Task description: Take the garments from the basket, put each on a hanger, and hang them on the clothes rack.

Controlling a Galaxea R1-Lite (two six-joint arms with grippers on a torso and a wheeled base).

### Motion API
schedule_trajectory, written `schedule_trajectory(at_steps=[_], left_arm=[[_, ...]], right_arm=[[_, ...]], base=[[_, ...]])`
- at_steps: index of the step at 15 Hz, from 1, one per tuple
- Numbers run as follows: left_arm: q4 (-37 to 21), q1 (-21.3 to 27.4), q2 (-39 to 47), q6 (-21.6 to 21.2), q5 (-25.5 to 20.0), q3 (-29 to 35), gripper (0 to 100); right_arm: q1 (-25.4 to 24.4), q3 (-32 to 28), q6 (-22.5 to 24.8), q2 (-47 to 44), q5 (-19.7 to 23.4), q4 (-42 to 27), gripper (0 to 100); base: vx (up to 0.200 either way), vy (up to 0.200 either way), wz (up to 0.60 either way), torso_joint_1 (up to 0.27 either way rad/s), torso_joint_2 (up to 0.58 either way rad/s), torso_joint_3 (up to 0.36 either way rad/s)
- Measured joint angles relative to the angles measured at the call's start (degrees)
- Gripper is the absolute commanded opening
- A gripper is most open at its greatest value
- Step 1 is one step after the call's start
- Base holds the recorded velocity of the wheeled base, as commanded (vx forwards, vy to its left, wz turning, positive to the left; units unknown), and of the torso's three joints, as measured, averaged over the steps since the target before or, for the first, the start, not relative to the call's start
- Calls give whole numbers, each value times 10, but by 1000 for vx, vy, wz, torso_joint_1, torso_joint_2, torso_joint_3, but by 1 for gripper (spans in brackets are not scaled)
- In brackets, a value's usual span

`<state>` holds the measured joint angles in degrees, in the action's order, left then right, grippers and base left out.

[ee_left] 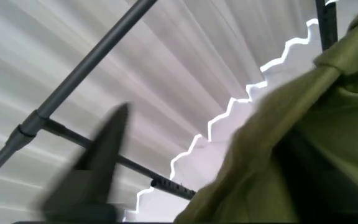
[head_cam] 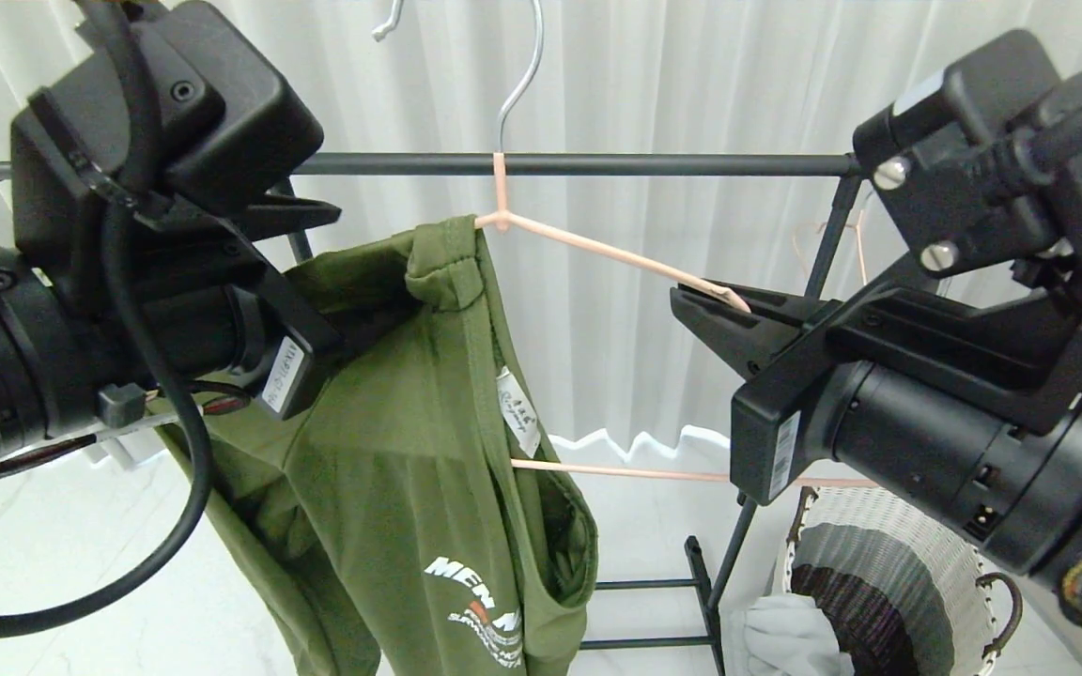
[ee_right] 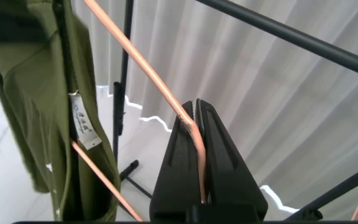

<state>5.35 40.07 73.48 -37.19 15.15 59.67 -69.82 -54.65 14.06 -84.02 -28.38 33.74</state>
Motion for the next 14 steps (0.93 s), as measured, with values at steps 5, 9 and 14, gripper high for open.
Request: schedule_trajectory(at_steps=[5, 9, 14], left_arm=[[4, 0, -3, 0, 0, -14, 0], [68, -1, -4, -1, 0, -48, 0], [184, -18, -12, -83, -16, -123, 0]], right_arm=[[-1, 1, 0, 0, 0, 0, 0], [-1, 1, 0, 1, 0, 1, 100], [13, 35, 0, 28, -2, 0, 100]], base=[[0, 0, 0, 0, 0, 0], [0, 0, 0, 0, 0, 0], [0, 0, 0, 0, 0, 0]])
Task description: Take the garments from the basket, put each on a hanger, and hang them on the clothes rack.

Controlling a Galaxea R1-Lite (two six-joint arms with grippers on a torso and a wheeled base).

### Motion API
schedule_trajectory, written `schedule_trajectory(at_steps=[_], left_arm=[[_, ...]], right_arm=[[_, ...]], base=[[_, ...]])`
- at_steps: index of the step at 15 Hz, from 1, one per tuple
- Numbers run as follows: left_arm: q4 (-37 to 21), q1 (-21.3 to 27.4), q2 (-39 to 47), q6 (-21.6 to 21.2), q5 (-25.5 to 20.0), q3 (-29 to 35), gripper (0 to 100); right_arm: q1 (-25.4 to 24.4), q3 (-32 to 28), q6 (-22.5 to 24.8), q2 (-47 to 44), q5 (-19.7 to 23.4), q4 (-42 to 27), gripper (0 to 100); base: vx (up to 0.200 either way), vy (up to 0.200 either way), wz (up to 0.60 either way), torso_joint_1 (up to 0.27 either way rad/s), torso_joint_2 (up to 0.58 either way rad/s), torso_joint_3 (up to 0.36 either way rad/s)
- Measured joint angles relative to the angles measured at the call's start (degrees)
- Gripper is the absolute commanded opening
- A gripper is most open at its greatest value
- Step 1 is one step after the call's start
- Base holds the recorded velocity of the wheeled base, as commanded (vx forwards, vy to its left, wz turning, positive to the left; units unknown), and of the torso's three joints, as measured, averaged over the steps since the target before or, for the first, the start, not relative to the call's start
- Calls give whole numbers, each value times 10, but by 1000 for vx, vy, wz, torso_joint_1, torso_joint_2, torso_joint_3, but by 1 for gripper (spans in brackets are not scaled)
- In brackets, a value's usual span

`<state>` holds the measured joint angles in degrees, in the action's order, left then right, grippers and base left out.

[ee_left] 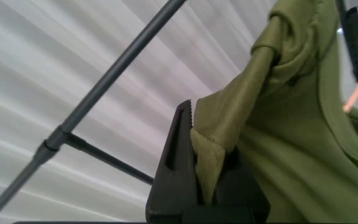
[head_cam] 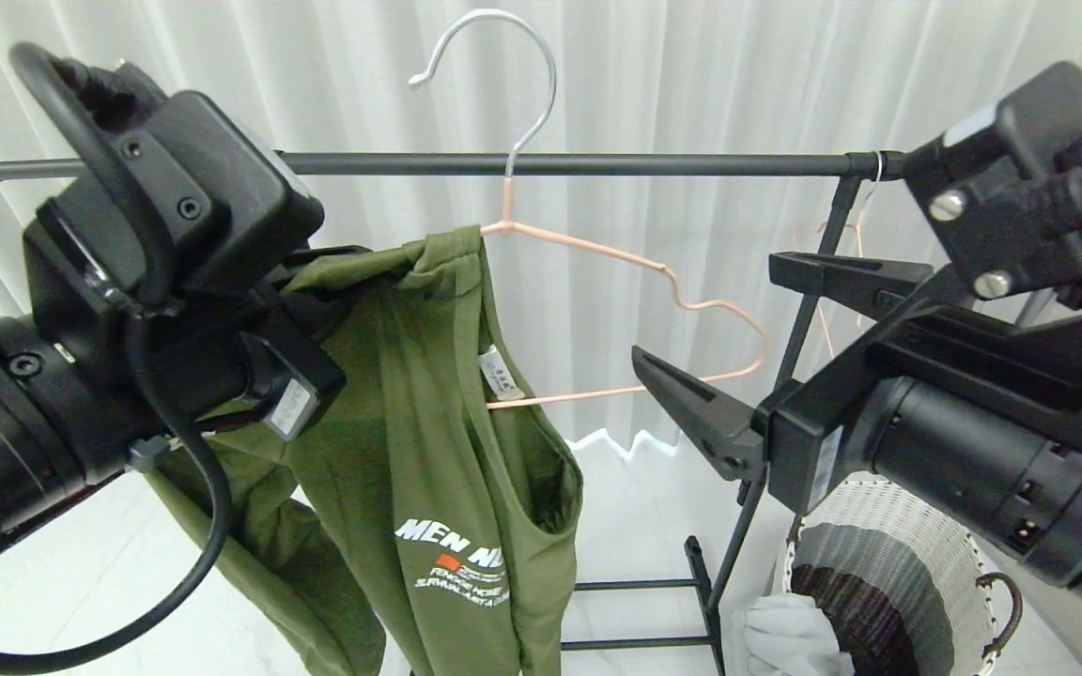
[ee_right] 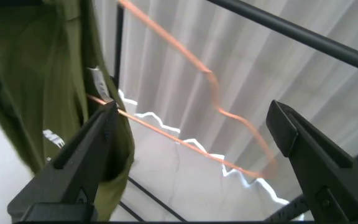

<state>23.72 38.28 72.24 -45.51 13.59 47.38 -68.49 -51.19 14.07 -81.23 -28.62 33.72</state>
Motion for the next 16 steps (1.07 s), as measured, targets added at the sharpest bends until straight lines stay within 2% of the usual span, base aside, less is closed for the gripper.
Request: schedule_trajectory(at_steps=[4, 6, 8, 10, 12, 16], left_arm=[[6, -22, -4, 6, 0, -20, 0], [6, -24, -5, 29, 1, -20, 0], [6, -18, -7, 64, 1, -19, 0], [7, -14, -11, 67, 1, -14, 0], [7, -12, -16, 67, 1, -7, 0], [7, -3, -28, 68, 0, -2, 0]], right_arm=[[-3, 39, 0, 34, -1, -2, 100], [-19, 46, -11, 40, -1, -6, 100], [-38, 54, -66, 30, -1, -15, 100], [-49, 56, -109, 6, -1, -19, 100], [-50, 57, -129, -25, -1, -20, 100], [-30, 47, -182, -91, -1, -18, 100]], base=[[0, 0, 0, 0, 0, 0], [0, 0, 0, 0, 0, 0], [0, 0, 0, 0, 0, 0], [0, 0, 0, 0, 0, 0], [0, 0, 0, 0, 0, 0], [0, 0, 0, 0, 0, 0]])
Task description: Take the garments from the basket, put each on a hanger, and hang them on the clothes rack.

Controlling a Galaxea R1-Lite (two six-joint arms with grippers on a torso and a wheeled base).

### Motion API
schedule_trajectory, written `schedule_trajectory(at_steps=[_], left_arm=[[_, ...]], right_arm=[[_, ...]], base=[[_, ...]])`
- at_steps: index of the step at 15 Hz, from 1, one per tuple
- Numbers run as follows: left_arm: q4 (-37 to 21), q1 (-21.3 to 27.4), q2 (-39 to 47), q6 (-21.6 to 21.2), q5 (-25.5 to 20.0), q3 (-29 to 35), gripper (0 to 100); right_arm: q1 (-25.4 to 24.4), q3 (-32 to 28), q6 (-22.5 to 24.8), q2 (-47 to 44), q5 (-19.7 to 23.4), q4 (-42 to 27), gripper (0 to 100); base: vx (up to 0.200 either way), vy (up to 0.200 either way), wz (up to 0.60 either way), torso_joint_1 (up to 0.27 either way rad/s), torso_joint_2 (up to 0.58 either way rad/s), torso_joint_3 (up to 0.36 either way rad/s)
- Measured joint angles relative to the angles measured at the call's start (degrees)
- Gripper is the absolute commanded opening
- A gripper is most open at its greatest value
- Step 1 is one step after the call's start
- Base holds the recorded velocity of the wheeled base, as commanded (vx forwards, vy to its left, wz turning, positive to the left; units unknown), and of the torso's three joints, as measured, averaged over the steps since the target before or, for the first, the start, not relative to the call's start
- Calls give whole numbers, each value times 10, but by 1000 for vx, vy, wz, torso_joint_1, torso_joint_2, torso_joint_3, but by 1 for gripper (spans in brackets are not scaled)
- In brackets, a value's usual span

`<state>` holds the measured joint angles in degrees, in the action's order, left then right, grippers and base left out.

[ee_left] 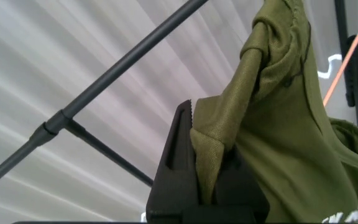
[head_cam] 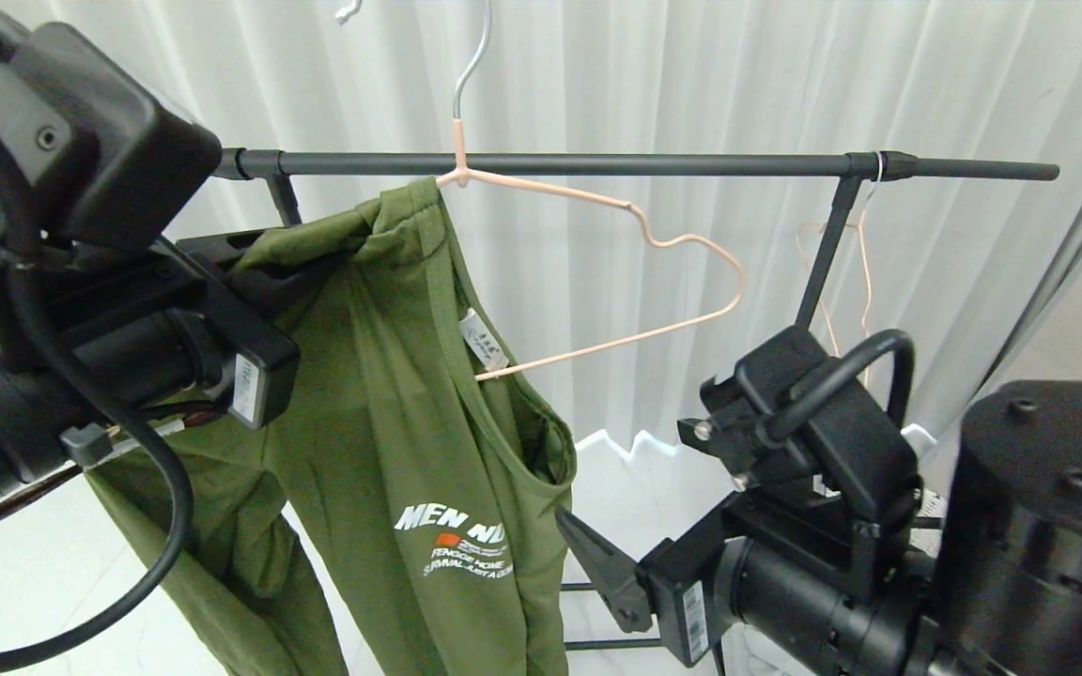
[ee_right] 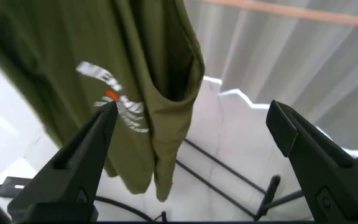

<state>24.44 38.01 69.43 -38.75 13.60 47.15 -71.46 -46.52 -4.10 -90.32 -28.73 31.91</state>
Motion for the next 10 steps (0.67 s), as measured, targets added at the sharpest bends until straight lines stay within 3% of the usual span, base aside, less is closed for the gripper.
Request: schedule_trajectory(at_steps=[6, 10], left_arm=[[0, 24, -6, 0, 0, 2, 0], [0, 24, -8, -2, 8, 4, 0]], right_arm=[[47, -57, -30, -75, -1, 3, 100], [68, -46, -30, -97, -34, 3, 100]], base=[[0, 0, 0, 0, 0, 0], [0, 0, 0, 0, 0, 0]])
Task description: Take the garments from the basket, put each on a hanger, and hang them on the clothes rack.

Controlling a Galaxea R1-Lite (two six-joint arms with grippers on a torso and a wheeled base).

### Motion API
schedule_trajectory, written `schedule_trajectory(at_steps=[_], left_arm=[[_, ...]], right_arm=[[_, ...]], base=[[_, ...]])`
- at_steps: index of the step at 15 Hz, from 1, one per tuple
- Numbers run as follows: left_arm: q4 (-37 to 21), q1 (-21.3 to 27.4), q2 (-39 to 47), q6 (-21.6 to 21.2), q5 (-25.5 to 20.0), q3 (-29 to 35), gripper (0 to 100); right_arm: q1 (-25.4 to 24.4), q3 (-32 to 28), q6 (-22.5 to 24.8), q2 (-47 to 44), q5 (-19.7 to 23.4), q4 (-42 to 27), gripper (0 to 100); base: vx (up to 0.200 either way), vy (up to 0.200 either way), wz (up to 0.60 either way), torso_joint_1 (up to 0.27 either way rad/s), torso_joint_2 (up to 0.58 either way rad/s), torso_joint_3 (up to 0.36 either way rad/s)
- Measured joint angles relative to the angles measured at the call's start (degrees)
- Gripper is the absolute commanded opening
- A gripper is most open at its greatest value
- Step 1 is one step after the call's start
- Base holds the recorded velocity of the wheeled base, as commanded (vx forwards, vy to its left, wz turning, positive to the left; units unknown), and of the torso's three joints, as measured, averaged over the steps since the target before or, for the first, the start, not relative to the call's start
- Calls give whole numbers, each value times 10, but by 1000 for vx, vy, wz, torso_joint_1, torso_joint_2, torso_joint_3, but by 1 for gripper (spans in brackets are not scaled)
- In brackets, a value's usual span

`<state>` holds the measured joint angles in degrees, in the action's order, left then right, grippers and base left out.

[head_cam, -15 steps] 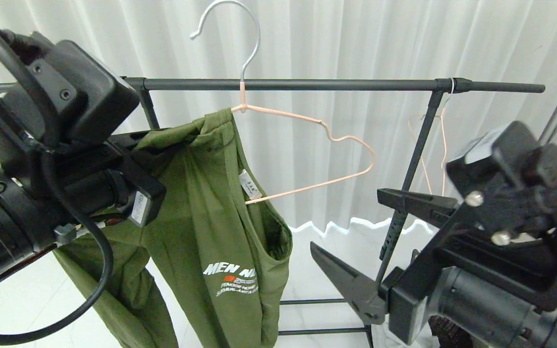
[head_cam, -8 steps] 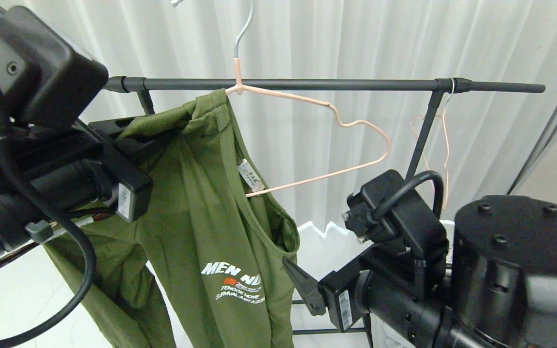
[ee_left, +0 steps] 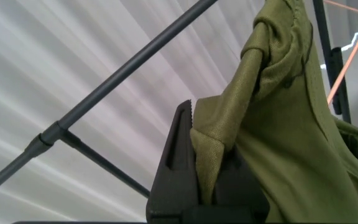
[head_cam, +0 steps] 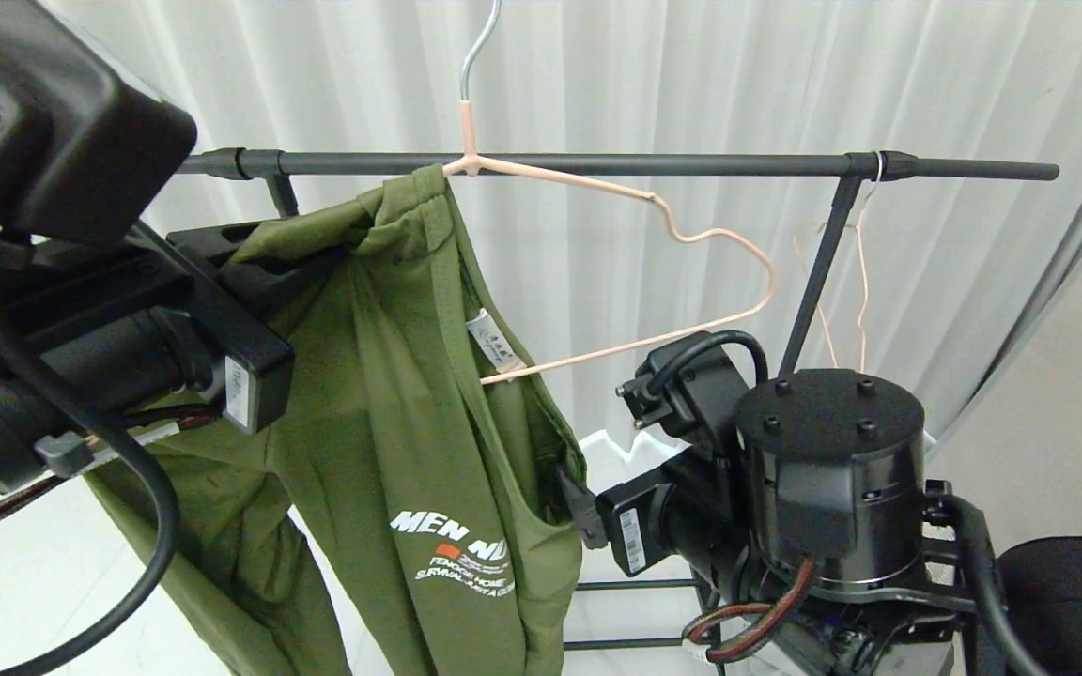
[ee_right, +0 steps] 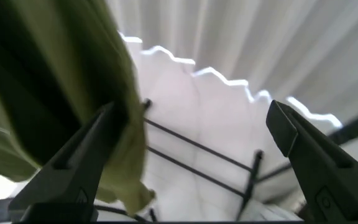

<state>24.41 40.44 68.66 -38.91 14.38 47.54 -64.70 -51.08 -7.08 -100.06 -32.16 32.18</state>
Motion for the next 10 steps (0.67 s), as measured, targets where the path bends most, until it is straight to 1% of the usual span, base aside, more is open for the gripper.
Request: schedule_trajectory(at_steps=[2, 4, 7, 9, 10], left_arm=[[0, 0, 0, 0, 12, 2, 0], [0, -6, -1, 0, 20, 0, 0], [-1, -29, -1, -5, 20, -6, 0], [-1, -40, -3, -12, 20, -14, 0], [-1, -42, -3, -22, 20, -19, 0]], right_arm=[[14, 27, 2, 4, -13, 0, 100], [43, 53, 5, 21, -21, -1, 100], [111, 81, 21, 61, -22, -2, 100], [161, 87, 28, 88, -21, -2, 100], [182, 87, 29, 99, -20, -3, 100]], base=[[0, 0, 0, 0, 0, 0], [0, 0, 0, 0, 0, 0], [0, 0, 0, 0, 0, 0], [0, 0, 0, 0, 0, 0], [0, 0, 0, 0, 0, 0]])
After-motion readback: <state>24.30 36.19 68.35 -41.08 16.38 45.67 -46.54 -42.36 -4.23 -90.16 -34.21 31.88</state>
